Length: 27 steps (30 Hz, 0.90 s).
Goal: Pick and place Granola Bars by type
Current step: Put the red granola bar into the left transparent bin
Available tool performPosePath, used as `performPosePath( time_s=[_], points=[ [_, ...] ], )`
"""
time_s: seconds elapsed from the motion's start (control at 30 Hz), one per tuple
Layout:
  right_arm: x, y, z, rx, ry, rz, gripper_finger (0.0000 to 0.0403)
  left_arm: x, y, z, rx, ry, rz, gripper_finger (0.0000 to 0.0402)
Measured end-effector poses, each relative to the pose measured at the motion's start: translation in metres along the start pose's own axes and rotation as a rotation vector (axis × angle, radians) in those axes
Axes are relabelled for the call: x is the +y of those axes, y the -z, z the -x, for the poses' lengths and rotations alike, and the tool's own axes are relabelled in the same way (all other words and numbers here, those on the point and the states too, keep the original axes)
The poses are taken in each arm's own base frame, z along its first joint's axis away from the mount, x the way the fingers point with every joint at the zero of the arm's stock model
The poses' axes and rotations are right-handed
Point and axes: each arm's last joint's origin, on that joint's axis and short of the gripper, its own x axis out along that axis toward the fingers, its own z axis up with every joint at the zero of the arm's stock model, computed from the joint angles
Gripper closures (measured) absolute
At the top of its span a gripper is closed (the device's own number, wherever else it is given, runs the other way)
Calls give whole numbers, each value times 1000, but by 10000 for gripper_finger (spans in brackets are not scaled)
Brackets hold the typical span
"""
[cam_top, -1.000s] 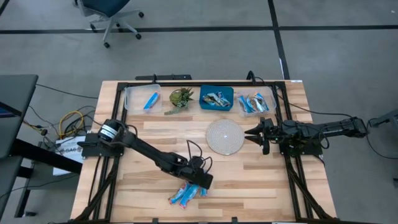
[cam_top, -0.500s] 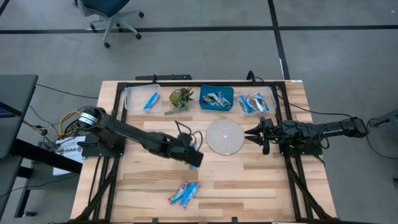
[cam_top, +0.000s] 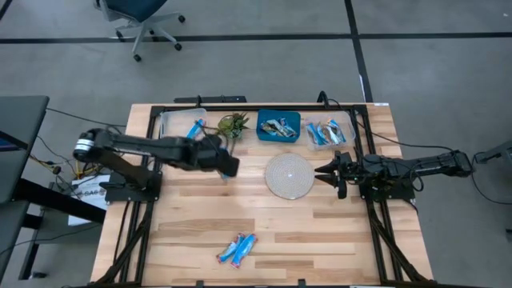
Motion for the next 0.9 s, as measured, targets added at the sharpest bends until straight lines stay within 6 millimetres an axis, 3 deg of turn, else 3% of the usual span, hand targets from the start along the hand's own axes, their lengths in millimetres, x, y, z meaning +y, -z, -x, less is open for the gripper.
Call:
performPosePath(
  time_s=[0.27,0.57,0.9],
  points=[
    [0,0,0,0,0,0,275,41,-34,25,-91,-106,99,400],
    [0,0,0,0,1,0,275,73,-63,33,-155,-209,156,400],
    [0,0,0,0,0,0,275,104,-76,42,-180,-343,152,400]
  ],
)
